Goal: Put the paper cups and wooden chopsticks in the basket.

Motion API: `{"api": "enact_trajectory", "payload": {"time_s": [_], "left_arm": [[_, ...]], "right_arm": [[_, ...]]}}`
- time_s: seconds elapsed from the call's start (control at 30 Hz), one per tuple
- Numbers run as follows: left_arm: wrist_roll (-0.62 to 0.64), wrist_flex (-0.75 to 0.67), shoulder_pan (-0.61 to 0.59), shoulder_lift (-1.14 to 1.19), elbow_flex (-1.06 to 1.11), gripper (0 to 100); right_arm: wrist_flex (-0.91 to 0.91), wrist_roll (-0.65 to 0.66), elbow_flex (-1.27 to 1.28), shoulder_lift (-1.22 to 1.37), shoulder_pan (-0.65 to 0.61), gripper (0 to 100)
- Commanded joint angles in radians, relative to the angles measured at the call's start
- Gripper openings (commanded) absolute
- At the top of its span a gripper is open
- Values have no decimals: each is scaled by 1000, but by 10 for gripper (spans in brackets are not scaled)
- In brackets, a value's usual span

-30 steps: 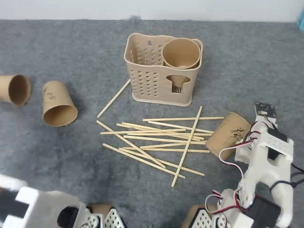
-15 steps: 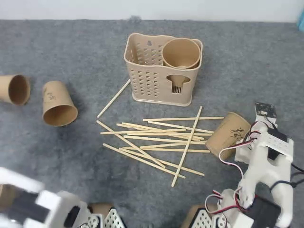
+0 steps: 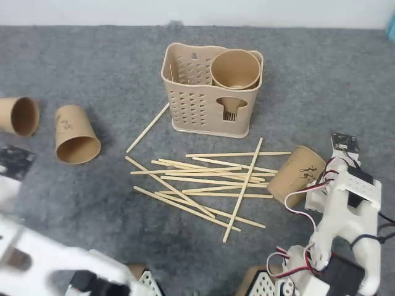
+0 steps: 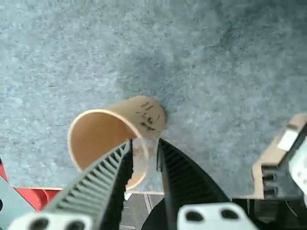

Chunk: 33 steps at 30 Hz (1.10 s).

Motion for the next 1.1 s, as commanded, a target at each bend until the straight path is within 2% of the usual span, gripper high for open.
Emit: {"api": "enact_trajectory", "payload": {"time_s": [0.0,0.23,0.43,0.63,0.87,1.07], "left_arm": [[40,-133,-9,-114,153,84],[233,-399,-123,-238,286,84],[244,-463,-161,-183,341,84],[253,-446,-127,-104,335,84],[354,-221,-43,-95,193,84],[407,-199,0,-94,183,84]], "right_arm": [[-15,15,-3,-18,1,139],[-16,15,-3,-18,1,139],[-16,15,-3,-18,1,139],[-16,15,-3,-18,1,139],[-16,15,-3,-18,1,139],[-16,15,-3,-18,1,139]]}}
